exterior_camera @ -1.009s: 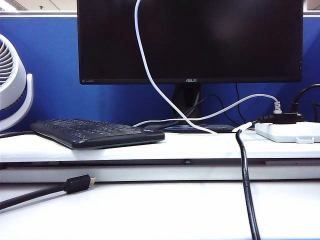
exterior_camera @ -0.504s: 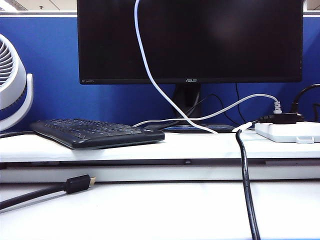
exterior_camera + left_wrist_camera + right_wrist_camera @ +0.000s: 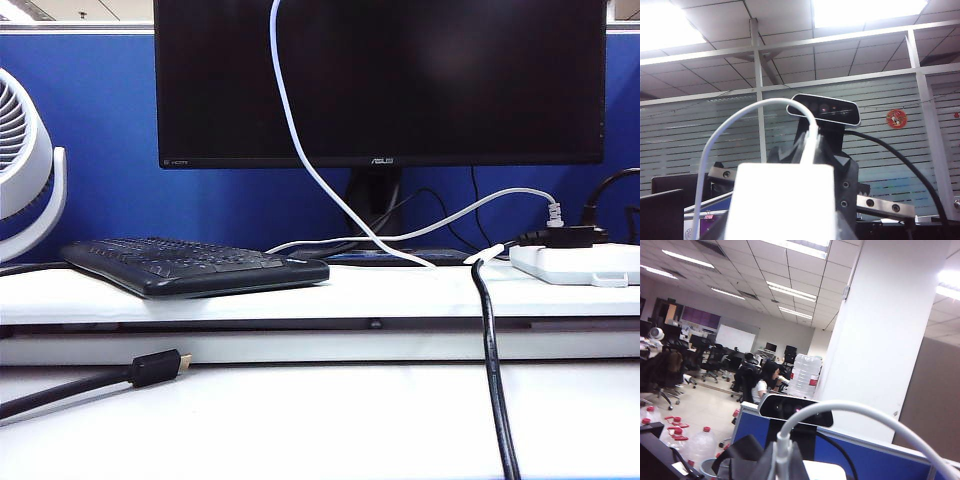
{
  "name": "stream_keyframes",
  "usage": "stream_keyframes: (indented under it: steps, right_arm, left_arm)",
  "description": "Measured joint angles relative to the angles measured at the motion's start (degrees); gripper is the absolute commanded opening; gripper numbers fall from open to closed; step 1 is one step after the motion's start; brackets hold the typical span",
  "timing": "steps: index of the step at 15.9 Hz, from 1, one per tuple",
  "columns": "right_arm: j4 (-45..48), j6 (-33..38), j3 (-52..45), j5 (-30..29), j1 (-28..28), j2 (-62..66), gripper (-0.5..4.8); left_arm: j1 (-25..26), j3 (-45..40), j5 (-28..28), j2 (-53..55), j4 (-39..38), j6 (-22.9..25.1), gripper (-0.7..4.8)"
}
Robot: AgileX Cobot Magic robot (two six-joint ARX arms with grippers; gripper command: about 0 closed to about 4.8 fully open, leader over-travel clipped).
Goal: Pick up the Type-C charging cable and the charging base, insert one end of the Type-C charger into the corresponding slot on the base, and finally place the plugged-in charger back on the table.
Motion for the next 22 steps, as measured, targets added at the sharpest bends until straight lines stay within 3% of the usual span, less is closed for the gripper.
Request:
stream_keyframes:
  steps: [4,6,10,11,13,14,15,17,22]
  right_arm:
    - [-0.22,0.61,0.00,0.00,0.00,0.00,0.00]
    - [-0.22,0.63,0.00,0.00,0.00,0.00,1.27]
    - [-1.51,0.68,-0.22,-1.31,-0.02,0.04,1.39]
    - [-1.51,0.63,-0.22,-1.31,0.02,0.04,2.11]
    - [-1.36,0.46,-0.20,-1.60,0.15,0.04,2.57]
    - [-2.82,0.48,-0.70,-2.51,-0.09,0.17,2.57]
    - [-8.09,1.18,-2.01,-9.79,0.55,0.74,2.63]
    - [-14.12,1.68,-3.56,-10.45,1.01,4.09,2.72]
    - [-10.45,1.66,-2.12,-8.74,0.46,1.46,2.72]
  left_arm:
    - [0.00,0.00,0.00,0.00,0.00,0.00,0.20]
    - [0.00,0.00,0.00,0.00,0.00,-0.02,0.20]
    - [0.13,0.13,-0.70,-0.07,-0.11,-0.46,0.20]
    - [0.15,0.13,-0.90,-0.07,-0.07,-0.46,0.20]
    - [0.59,0.13,-2.03,-0.04,-0.52,-0.48,0.20]
    - [0.68,0.61,-6.93,-0.37,0.76,-1.51,0.20]
    - [0.72,2.14,-13.53,-1.09,0.74,-1.68,0.20]
    - [0.31,2.14,-13.70,-1.60,2.51,-1.70,0.20]
    - [0.79,1.79,-13.29,-0.96,0.44,-1.73,0.20]
